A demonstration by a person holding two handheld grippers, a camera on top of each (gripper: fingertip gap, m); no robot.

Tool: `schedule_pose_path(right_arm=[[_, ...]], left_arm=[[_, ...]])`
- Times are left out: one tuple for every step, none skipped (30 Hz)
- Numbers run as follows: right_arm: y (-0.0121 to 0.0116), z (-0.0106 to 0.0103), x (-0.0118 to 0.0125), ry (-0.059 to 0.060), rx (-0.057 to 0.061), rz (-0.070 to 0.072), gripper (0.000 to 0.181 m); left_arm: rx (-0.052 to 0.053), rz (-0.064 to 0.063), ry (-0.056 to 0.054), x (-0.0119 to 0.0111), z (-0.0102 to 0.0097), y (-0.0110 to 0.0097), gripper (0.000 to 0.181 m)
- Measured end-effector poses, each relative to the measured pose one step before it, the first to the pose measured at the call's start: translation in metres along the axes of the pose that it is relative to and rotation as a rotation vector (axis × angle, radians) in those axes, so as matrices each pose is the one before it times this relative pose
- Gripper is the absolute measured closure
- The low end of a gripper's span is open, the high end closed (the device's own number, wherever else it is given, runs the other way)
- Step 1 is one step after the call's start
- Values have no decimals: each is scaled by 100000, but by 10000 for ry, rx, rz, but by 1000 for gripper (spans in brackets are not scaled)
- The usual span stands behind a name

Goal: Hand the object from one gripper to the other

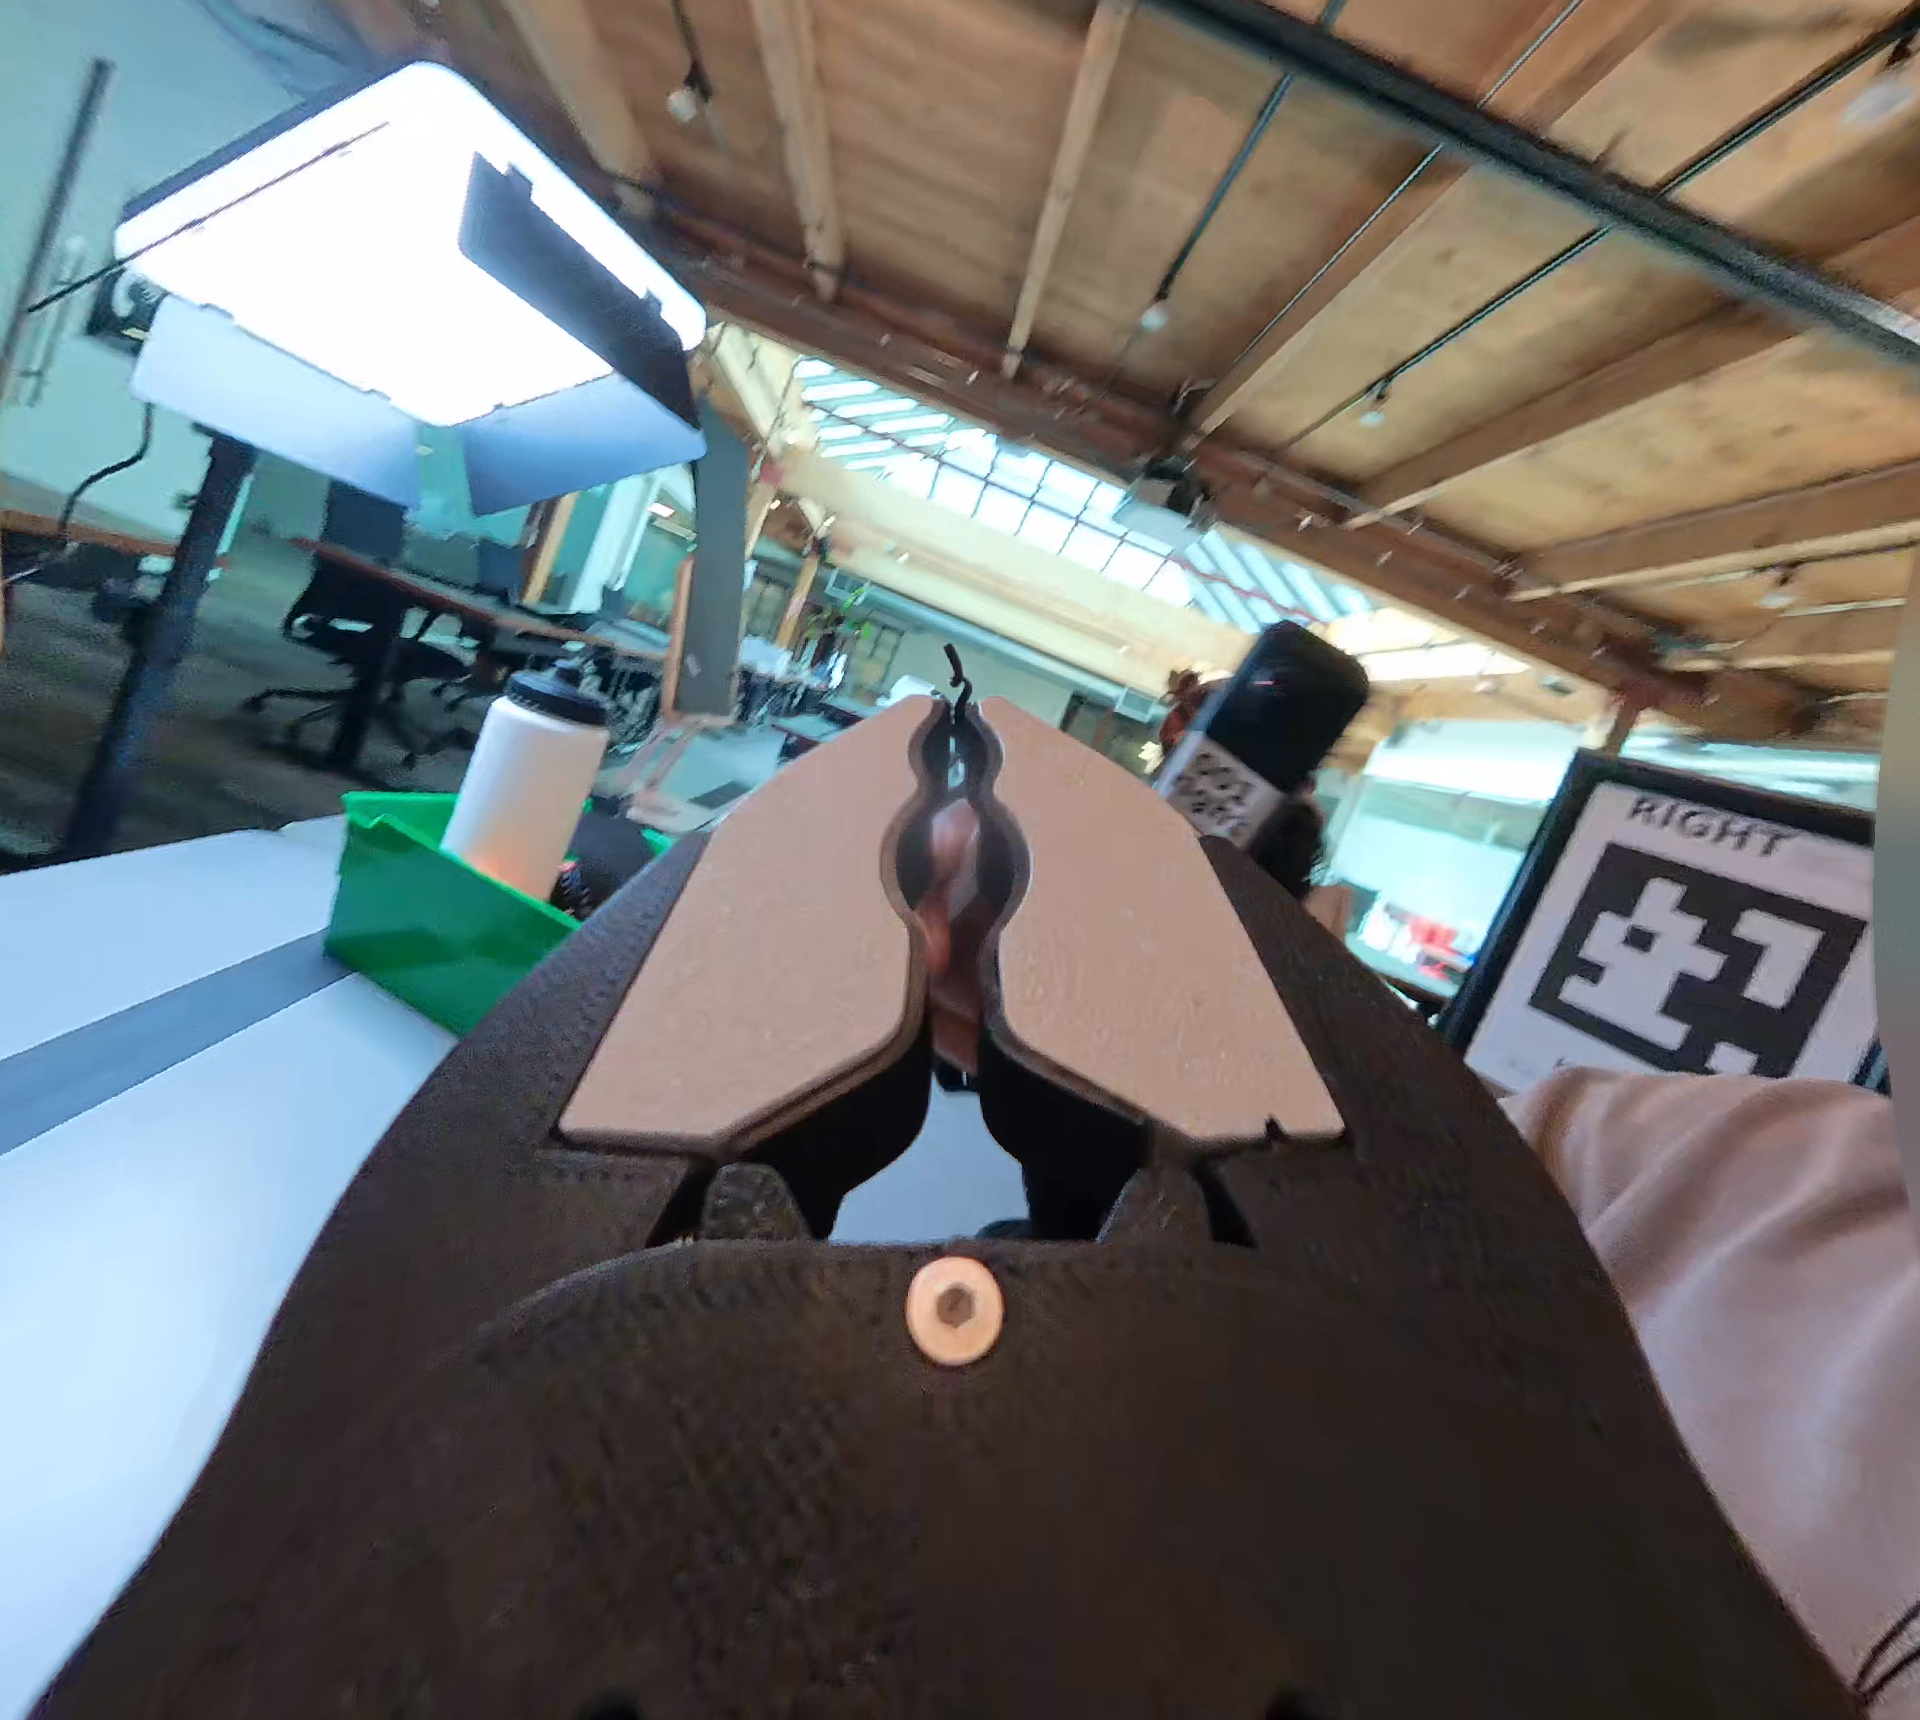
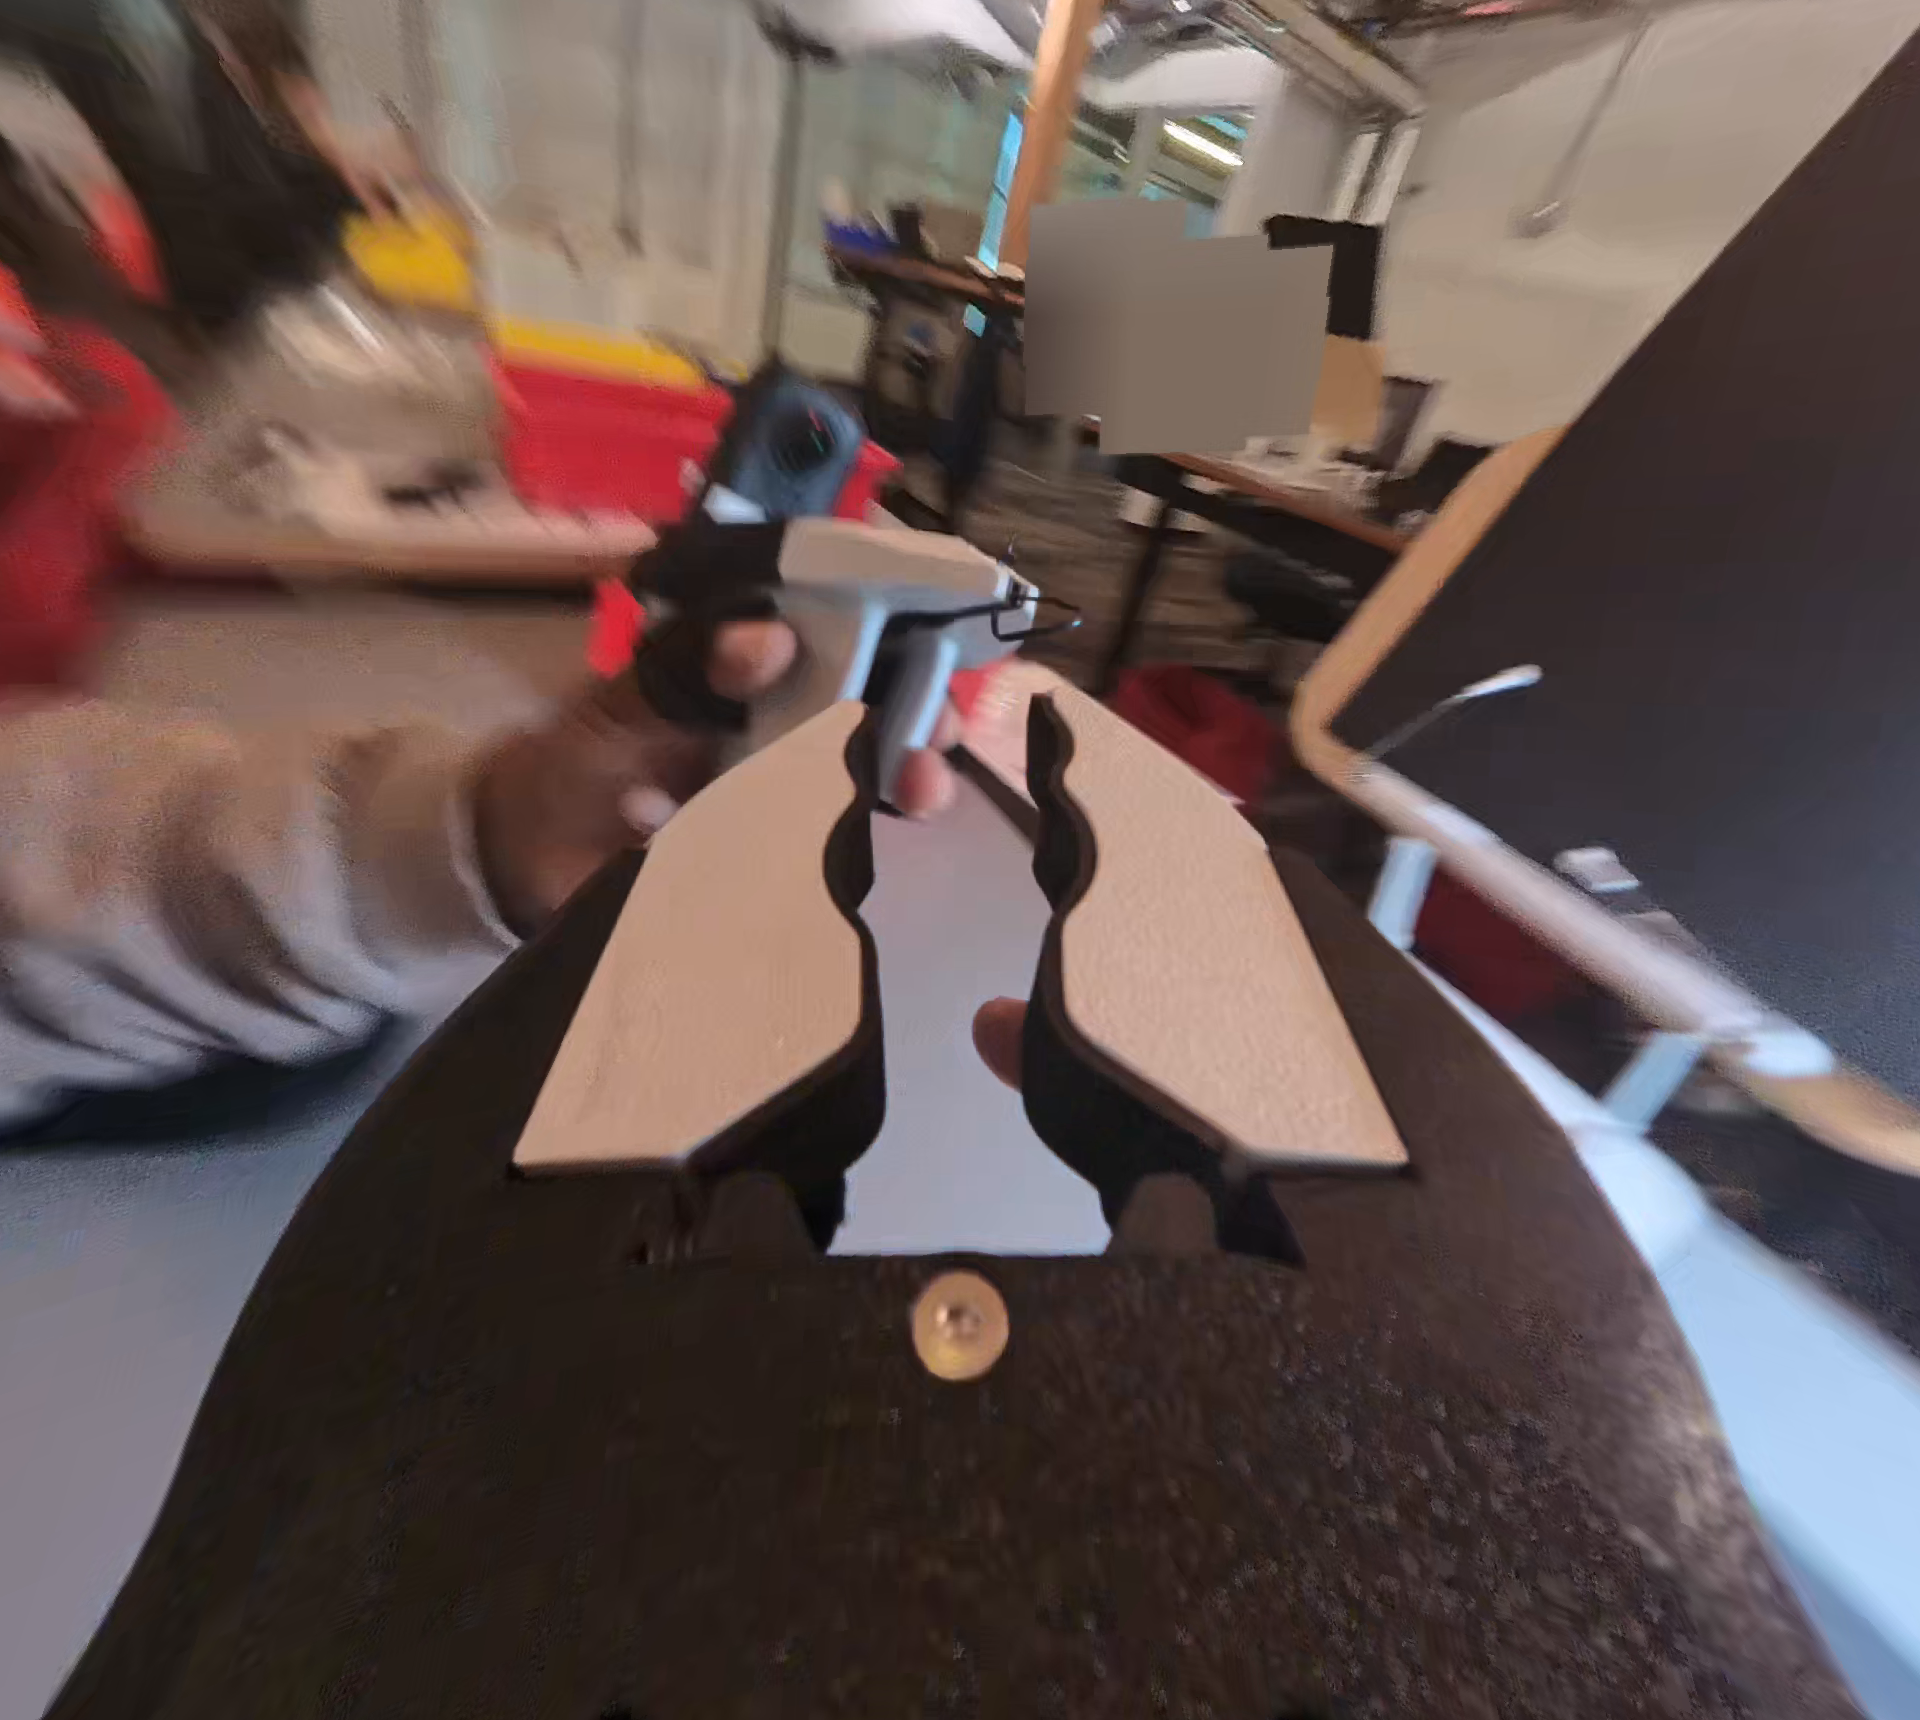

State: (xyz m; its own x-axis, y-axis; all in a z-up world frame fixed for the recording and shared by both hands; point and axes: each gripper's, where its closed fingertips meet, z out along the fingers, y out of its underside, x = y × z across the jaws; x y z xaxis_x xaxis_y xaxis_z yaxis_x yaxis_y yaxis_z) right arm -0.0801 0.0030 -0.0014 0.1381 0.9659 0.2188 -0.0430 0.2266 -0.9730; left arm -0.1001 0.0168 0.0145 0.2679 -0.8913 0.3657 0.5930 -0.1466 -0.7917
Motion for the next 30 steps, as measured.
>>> schedule_pose_path(right_arm=[[-489, -56, -143, -550, 449, 1489, 154], [-170, 34, -120, -434, 281, 1103, 155], [82, 101, 10, -237, 137, 751, 155], [211, 133, 64, -127, 55, 470, 157], [126, 123, -50, -138, 99, 344, 159], [42, 103, -142, -175, 131, 354, 162], [21, 96, -133, -153, 104, 366, 164], [-37, 44, -169, -181, 119, 344, 165], [-160, -7, -220, -215, 172, 320, 167], [-184, -38, -213, -204, 146, 290, 169], [-58, -38, -37, -77, 26, 208, 170], [-13, -46, 139, 67, -17, 69, 174], [-49, -92, 291, 190, 22, -104, 180], [-20, -63, 191, 143, -6, -180, 180], [12, -42, 130, 101, -60, -181, 180], [-17, -53, 108, 106, -67, -228, 181], [-46, -86, 212, 208, -98, -359, 181], [-123, -160, 344, 360, -110, -576, 180], [-184, -225, 418, 462, -117, -764, 180], [-148, -242, 526, 566, -194, -883, 180], [-89, -249, 637, 659, -259, -1020, 180], [-61, -244, 691, 735, -259, -1182, 180], [6, -211, 675, 762, -273, -1287, 180], [108, -143, 528, 683, -298, -1295, 180], [216, -63, 416, 615, -337, -1247, 180], [266, 3, 276, 537, -318, -1114, 180], [274, 76, -9, 356, -278, -916, 180], [254, 112, -183, 259, -277, -738, 180], [193, 116, -189, 292, -257, -704, 180], [136, 94, -141, 359, -245, -809, 180]], left_arm=[[261, -104, 292, 288, -58, -223, 179], [192, -1, 265, 324, -14, -99, 179], [140, 47, 189, 277, 27, 5, 179], [84, 82, 134, 238, 80, 92, 179], [5, 102, 100, 225, 116, 216, 180], [-52, 115, 84, 214, 152, 273, 180], [-67, 119, 67, 195, 167, 308, 180], [-90, 116, 22, 120, 152, 326, 179], [-100, 125, -34, 26, 125, 301, 179], [-63, 123, -16, 45, 91, 215, 179], [-7, 85, 48, 120, 48, 95, 179], [-18, 56, 21, 95, 59, 56, 179], [-59, 91, -46, 13, 51, 69, 179], [-86, 147, -145, -104, 45, 76, 179], [-90, 167, -159, -132, 22, 79, 180], [-104, 110, -142, -116, 20, 52, 179], [-128, 52, -202, -231, 15, 46, 179], [-118, 31, -316, -409, -16, 12, 176], [-68, 13, -362, -499, -61, -61, 170], [-71, -61, -312, -492, -79, -65, 165], [-110, -149, -269, -439, -59, -25, 162], [-146, -185, -257, -405, -16, 48, 161], [-172, -161, -209, -280, 36, 112, 160], [-132, -100, -114, -66, 58, 116, 159], [-111, -44, -138, -19, 97, 148, 159], [-136, 26, -183, -27, 117, 213, 160], [-111, 85, -122, 91, 129, 209, 160], [-99, 89, -125, 126, 139, 208, 160], [-129, 87, -167, 93, 135, 232, 161], [-100, 103, -146, 119, 124, 182, 162]])
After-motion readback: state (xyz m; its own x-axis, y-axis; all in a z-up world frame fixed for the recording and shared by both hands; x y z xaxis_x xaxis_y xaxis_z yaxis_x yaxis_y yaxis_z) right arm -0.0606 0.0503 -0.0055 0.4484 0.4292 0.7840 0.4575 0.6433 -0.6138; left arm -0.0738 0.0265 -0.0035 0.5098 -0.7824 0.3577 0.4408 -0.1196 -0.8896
